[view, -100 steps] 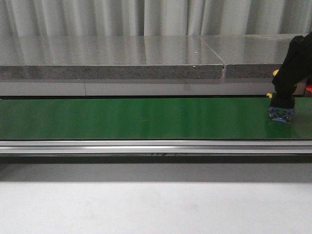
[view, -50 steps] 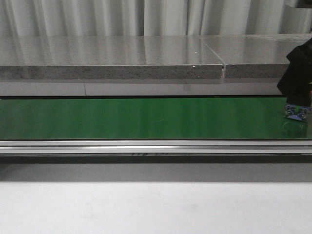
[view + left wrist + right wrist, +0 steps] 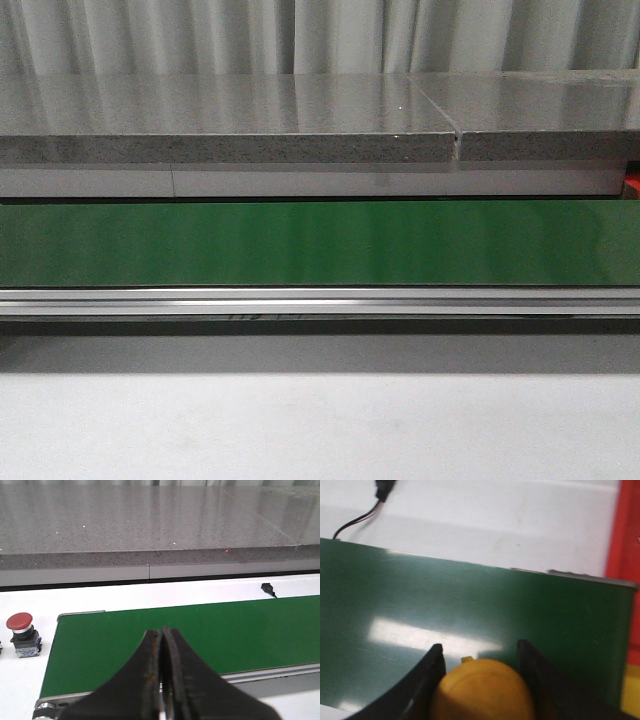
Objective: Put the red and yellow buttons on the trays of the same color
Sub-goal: 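Grasp the yellow button at the belt end with the right gripper, then lower the yellow button into the yellow tray and open the right gripper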
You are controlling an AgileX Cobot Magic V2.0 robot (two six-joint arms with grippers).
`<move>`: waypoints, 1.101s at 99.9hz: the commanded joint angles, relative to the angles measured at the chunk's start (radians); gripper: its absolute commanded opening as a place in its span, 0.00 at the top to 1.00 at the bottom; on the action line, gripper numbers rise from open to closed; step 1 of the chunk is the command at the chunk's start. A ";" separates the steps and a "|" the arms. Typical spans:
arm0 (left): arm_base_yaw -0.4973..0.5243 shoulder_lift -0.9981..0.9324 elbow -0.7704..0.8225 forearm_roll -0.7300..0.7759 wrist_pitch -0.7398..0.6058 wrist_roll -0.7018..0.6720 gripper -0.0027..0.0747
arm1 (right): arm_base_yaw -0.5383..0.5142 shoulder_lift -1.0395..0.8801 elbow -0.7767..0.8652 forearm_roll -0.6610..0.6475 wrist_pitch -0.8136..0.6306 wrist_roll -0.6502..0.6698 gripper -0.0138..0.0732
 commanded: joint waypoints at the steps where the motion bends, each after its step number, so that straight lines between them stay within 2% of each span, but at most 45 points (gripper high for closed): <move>1: -0.007 0.007 -0.029 -0.010 -0.074 -0.003 0.99 | -0.065 -0.089 -0.024 -0.055 0.016 0.094 0.74; 18: -0.007 0.007 -0.029 -0.010 -0.074 -0.003 0.99 | -0.228 -0.171 0.003 -0.156 0.036 0.235 0.74; 28: -0.007 0.007 -0.029 -0.010 -0.074 -0.003 0.99 | -0.316 -0.202 0.070 -0.157 -0.010 0.289 0.74; 42: -0.007 0.007 -0.029 -0.010 -0.074 -0.003 0.99 | -0.388 -0.205 0.180 -0.157 -0.118 0.342 0.74; 54: -0.007 0.007 -0.029 -0.010 -0.074 -0.003 0.99 | -0.409 -0.205 0.274 -0.155 -0.221 0.388 0.74; 71: -0.007 0.007 -0.029 -0.010 -0.074 -0.003 0.99 | -0.409 -0.194 0.323 -0.157 -0.340 0.399 0.74; 110: -0.007 0.007 -0.029 -0.010 -0.074 -0.003 0.99 | -0.409 0.001 0.326 -0.167 -0.388 0.399 0.74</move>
